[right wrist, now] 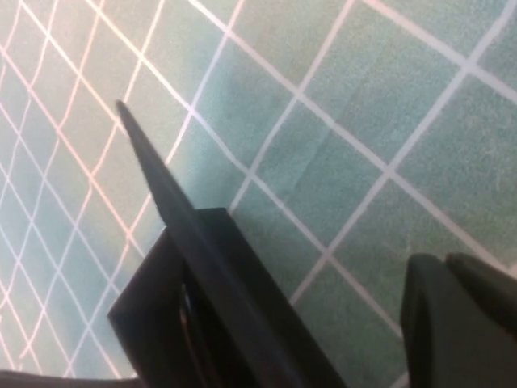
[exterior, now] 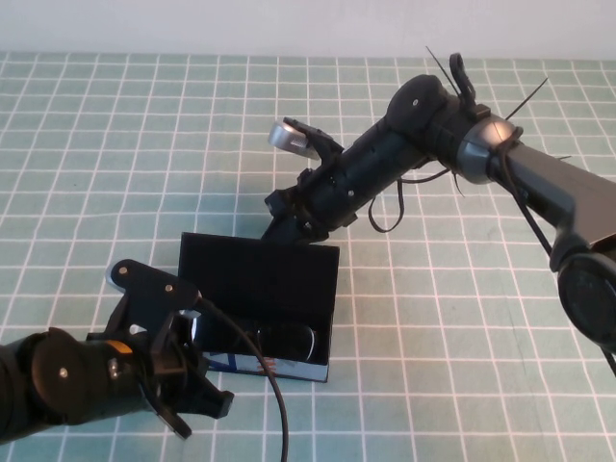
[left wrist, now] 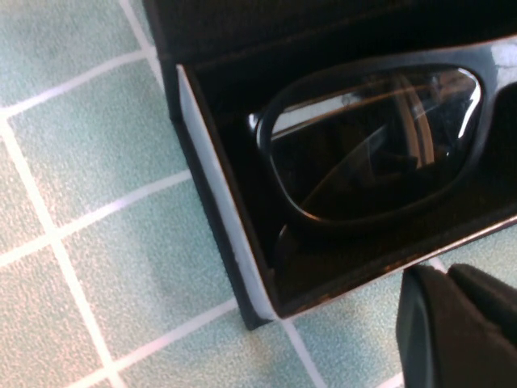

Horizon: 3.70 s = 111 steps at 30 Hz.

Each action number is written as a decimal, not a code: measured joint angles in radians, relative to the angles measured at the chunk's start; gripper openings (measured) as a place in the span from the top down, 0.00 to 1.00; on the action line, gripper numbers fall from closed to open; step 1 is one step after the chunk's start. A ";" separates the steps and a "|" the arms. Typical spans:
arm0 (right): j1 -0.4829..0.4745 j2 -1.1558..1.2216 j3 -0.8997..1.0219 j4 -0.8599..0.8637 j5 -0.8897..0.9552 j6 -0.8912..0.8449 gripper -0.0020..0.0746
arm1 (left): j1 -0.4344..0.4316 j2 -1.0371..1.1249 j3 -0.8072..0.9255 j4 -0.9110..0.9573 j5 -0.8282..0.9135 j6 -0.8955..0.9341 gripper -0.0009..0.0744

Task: Return glasses to glasses case
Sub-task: Close the glasses case

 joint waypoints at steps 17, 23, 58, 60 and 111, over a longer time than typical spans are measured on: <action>0.000 -0.170 0.051 -0.029 0.003 -0.017 0.99 | 0.000 0.000 0.000 0.000 -0.007 0.000 0.99; -0.003 -0.170 0.059 -0.234 0.003 -0.100 0.99 | 0.000 0.000 0.000 0.000 -0.007 0.000 0.99; 0.011 -0.156 0.079 -0.151 0.003 -0.238 0.99 | 0.000 0.000 0.000 0.000 -0.007 0.000 0.99; 0.011 -0.156 0.079 -0.187 -0.002 -0.238 0.99 | 0.000 0.000 0.000 0.000 -0.007 0.000 0.99; 0.113 -0.182 0.291 -0.084 -0.008 -0.315 0.99 | 0.000 -0.062 -0.083 0.124 0.198 0.103 0.99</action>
